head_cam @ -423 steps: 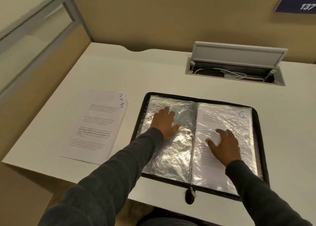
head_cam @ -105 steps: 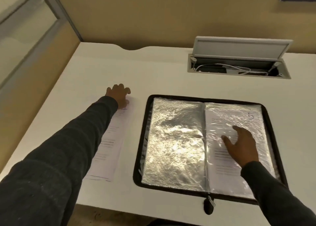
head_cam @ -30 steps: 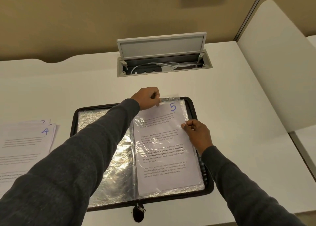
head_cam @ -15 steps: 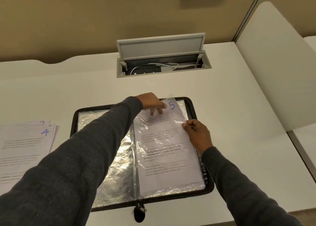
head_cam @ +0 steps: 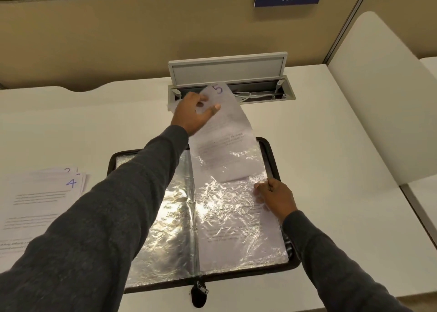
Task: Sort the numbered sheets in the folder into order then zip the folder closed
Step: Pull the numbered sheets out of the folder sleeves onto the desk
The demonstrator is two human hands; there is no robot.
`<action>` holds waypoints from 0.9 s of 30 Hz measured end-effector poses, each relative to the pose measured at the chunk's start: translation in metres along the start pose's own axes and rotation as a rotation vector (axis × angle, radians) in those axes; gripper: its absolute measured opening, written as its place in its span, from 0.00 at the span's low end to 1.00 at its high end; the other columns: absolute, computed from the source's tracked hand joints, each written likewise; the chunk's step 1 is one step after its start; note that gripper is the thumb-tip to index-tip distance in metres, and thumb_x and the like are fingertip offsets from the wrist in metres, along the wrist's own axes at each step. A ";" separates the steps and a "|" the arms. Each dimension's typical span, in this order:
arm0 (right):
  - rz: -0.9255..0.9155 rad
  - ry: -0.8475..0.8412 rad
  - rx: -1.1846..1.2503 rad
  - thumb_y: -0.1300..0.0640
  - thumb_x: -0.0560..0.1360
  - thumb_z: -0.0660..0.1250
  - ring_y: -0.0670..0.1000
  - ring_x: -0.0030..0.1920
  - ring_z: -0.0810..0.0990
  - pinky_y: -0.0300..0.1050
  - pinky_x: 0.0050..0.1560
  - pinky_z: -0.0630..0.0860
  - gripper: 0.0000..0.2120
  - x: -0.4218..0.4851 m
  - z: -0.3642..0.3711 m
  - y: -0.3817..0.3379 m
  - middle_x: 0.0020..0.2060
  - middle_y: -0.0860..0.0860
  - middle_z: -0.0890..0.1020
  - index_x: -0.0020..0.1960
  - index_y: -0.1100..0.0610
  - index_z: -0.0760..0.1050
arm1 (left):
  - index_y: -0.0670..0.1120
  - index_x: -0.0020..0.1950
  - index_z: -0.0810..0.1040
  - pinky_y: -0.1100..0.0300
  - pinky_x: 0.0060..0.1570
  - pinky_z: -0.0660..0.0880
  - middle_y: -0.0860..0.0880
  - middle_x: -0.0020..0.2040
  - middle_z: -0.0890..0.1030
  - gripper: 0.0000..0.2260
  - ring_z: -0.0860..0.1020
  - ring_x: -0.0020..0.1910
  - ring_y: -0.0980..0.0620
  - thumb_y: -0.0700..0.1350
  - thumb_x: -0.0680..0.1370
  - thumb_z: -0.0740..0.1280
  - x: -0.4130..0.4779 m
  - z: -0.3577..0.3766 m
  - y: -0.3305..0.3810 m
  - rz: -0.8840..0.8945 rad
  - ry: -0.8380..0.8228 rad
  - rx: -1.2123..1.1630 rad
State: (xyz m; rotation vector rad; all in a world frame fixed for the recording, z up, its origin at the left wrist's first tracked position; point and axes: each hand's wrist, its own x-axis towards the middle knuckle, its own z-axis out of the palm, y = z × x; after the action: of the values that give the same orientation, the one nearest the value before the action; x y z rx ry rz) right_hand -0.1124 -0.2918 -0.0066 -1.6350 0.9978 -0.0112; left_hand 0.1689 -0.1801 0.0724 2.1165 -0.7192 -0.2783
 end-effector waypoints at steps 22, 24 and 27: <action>-0.297 -0.522 -0.204 0.51 0.78 0.69 0.46 0.57 0.81 0.38 0.53 0.75 0.08 -0.056 0.142 -0.104 0.56 0.46 0.84 0.46 0.55 0.82 | 0.55 0.40 0.66 0.58 0.39 0.69 0.51 0.41 0.73 0.11 0.70 0.39 0.53 0.58 0.80 0.61 -0.062 -0.267 0.002 0.283 0.905 0.402; -0.330 -0.596 -0.283 0.50 0.79 0.68 0.44 0.60 0.78 0.28 0.53 0.69 0.09 -0.061 0.166 -0.101 0.61 0.46 0.82 0.49 0.55 0.82 | 0.58 0.37 0.63 0.56 0.38 0.71 0.50 0.40 0.74 0.14 0.71 0.38 0.52 0.61 0.79 0.61 -0.074 -0.293 -0.010 0.239 0.899 0.446; -0.405 -0.669 -0.496 0.50 0.79 0.67 0.47 0.71 0.71 0.33 0.66 0.65 0.07 -0.063 0.197 -0.086 0.74 0.47 0.71 0.55 0.47 0.80 | 0.54 0.39 0.70 0.53 0.36 0.73 0.47 0.40 0.77 0.15 0.74 0.38 0.48 0.63 0.78 0.61 -0.092 -0.322 -0.036 0.163 0.861 0.507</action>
State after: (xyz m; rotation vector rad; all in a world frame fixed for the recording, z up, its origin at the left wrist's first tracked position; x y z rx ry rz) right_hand -0.0039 -0.0984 0.0266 -2.0628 0.1468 0.5122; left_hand 0.2488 0.1045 0.2334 2.3110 -0.4471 0.9454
